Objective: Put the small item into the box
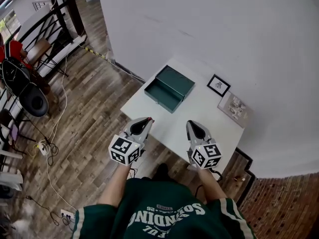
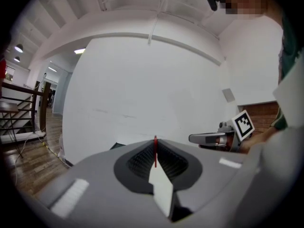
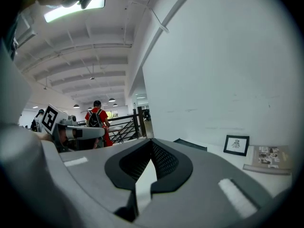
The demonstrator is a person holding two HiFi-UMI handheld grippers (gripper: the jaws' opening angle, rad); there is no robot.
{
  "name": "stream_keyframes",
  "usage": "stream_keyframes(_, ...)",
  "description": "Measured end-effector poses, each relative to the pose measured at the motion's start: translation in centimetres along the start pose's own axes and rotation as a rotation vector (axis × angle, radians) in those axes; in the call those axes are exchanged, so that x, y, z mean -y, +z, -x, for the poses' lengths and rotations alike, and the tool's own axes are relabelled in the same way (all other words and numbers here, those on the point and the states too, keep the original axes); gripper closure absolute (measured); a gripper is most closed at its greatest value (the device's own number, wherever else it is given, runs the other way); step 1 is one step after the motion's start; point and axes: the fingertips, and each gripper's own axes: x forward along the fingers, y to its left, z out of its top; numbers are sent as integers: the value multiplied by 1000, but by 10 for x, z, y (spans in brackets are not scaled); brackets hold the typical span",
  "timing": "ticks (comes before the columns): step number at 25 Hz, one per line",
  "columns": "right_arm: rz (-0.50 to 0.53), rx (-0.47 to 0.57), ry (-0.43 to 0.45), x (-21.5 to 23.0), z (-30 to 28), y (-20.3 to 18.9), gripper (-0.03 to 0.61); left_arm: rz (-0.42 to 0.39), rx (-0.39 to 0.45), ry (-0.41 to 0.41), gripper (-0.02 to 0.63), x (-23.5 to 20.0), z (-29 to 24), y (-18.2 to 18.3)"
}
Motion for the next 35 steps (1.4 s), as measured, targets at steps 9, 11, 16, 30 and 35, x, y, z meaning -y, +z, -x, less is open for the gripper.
stream_keyframes(9, -27, 2, 12, 35, -41, 7, 577, -13, -18, 5, 549, -27, -49, 12)
stream_keyframes(11, -33, 8, -12, 45, -46, 10, 577, -18, -20, -13, 549, -34, -63, 17)
stream_keyframes(16, -52, 23, -90, 73, -69, 16, 576, -29, -32, -85, 549, -56, -105, 27)
stream_keyframes(30, -109, 54, -442, 113, -140, 31, 577, -115, -113, -428, 549, -133, -217, 49)
stream_keyframes(35, -129, 57, -541, 116, -150, 30, 577, -121, -138, -525, 549, -144, -237, 45)
